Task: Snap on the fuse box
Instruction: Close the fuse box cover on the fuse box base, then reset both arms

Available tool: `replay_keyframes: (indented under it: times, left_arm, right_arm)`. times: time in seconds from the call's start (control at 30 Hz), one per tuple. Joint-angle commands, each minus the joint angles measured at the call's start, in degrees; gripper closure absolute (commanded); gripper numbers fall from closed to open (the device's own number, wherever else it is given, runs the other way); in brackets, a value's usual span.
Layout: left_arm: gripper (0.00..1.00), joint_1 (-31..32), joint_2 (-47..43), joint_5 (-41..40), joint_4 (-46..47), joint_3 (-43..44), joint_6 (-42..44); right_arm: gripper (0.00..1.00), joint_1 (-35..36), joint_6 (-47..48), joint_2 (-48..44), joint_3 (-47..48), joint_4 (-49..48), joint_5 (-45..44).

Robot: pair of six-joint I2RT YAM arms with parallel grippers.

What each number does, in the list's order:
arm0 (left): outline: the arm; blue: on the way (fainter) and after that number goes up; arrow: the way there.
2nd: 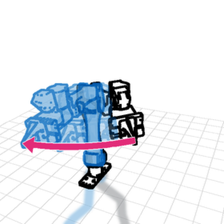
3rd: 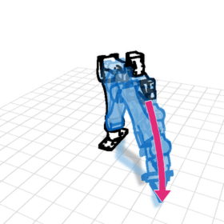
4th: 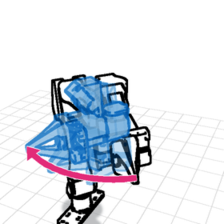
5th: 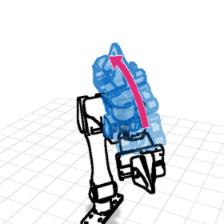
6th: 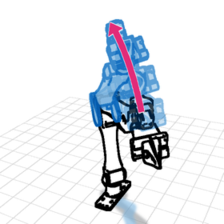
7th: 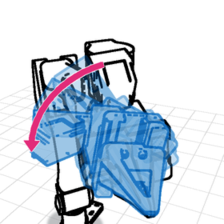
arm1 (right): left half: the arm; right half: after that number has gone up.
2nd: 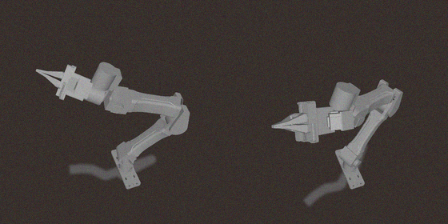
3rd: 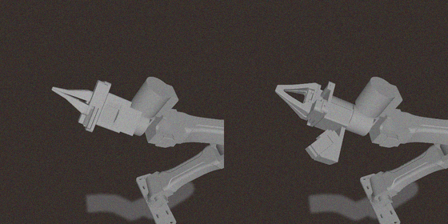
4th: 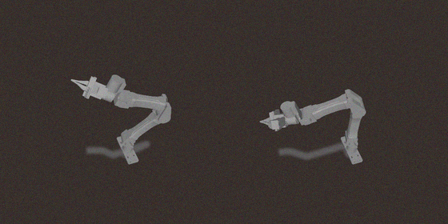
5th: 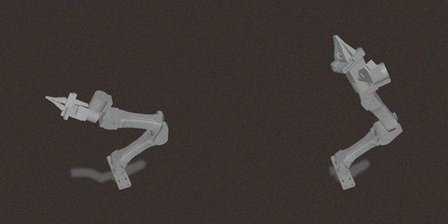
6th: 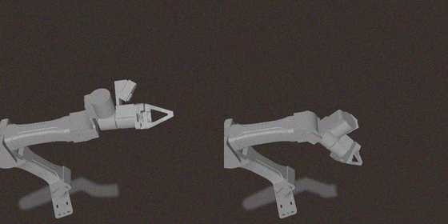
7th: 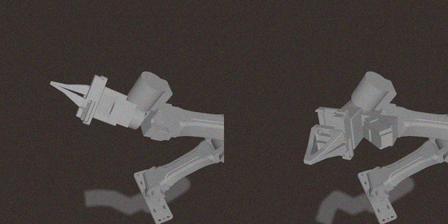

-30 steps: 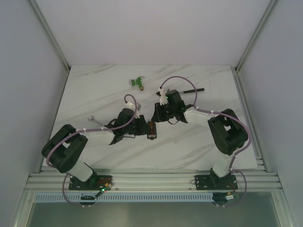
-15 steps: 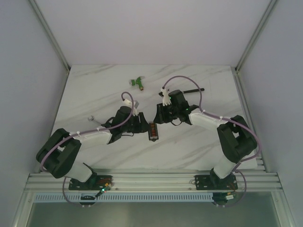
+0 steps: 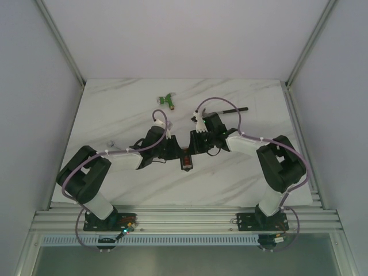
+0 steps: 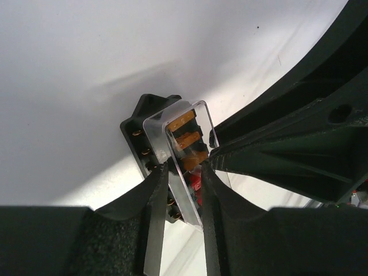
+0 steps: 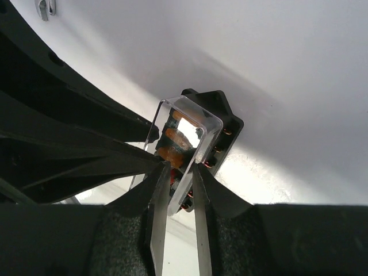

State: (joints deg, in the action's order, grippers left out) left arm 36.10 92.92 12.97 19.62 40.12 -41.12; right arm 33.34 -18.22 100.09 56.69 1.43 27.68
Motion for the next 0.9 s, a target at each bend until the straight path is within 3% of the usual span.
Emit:
replay_keyframes:
  times: [0.0, 0.17, 0.23, 0.33, 0.5, 0.67, 0.77, 0.87]
  left_arm:
    - [0.66, 0.2, 4.2, 0.0, -1.0, -2.1, -0.9]
    - [0.67, 1.8, 5.5, 3.3, 1.9, -2.7, -2.1]
    - [0.63, 1.8, 3.0, 2.6, 3.4, -3.5, -2.2]
    - [0.53, 0.9, -2.6, -1.8, 1.9, -3.8, 0.0]
    - [0.27, -3.7, -12.5, -11.3, -2.6, -4.4, 5.4]
    - [0.03, -9.9, -21.5, -22.3, -4.7, -6.0, 11.3]
    - [0.00, -14.9, -23.5, -29.1, -4.5, -6.9, 14.0]
    - [0.00, -21.3, -23.8, -33.3, -3.5, -7.3, 16.5]
  right_arm:
    - [0.75, 0.9, 0.8, 4.1, -0.5, 3.2, -1.3]
    - [0.77, 0.9, 1.9, 4.3, -0.7, 3.6, -2.1]
    - [0.73, 0.8, 2.7, 1.7, -0.6, 3.5, -4.2]
    - [0.58, -1.0, 3.6, -3.3, -0.5, 3.4, -9.3]
    - [0.35, -7.4, 4.0, -12.3, -2.6, 0.3, -20.3]
    - [0.03, -13.4, 4.8, -19.6, -7.6, -5.6, -37.6]
    - [0.01, -16.0, 6.2, -22.4, -12.1, -11.9, -50.9]
    - [0.01, -18.5, 9.3, -24.7, -17.8, -21.8, -58.8]
